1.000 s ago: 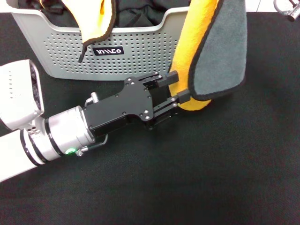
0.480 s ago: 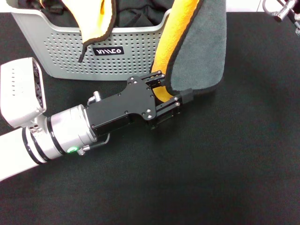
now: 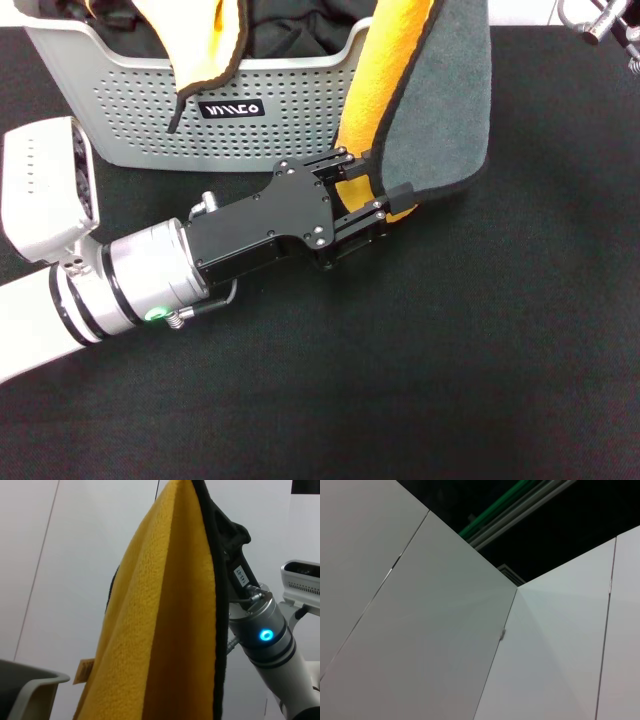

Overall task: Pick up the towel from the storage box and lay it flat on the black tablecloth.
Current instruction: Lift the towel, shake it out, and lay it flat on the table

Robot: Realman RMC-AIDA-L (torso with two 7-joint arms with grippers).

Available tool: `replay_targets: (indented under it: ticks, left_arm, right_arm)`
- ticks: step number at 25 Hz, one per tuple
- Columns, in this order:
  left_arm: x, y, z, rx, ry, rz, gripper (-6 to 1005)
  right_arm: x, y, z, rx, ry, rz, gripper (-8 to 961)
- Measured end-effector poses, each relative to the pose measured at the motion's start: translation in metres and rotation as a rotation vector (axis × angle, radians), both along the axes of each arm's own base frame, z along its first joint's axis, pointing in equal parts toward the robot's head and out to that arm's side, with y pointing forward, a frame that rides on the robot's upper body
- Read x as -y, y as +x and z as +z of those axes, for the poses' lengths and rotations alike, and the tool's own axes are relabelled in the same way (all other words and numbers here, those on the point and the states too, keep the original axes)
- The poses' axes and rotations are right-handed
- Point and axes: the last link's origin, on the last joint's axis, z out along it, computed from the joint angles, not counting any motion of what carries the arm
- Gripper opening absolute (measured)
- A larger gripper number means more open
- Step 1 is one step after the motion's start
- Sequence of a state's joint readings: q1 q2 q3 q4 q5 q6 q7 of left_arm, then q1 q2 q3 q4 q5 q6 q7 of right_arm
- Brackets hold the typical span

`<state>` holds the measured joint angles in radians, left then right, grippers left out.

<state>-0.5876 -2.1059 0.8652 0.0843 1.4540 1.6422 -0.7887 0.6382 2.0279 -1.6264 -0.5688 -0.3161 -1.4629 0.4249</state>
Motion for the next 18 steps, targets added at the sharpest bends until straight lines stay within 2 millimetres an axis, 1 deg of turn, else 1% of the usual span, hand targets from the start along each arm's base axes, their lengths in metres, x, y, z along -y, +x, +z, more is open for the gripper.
replay_targets:
  ticks: [14,18]
  left_arm:
    - [-0.0001,0.0000,0.0006,0.009,-0.007,0.009,488]
    - [0.0007,-0.0005,0.0007,0.011,-0.011,0.011,470]
  right_arm:
    - [0.0037,0.0026,-0.0012,-0.003,-0.008,0.004,54]
    - [0.0043,0.0029,-0.0015,-0.003,-0.009,0.005,55]
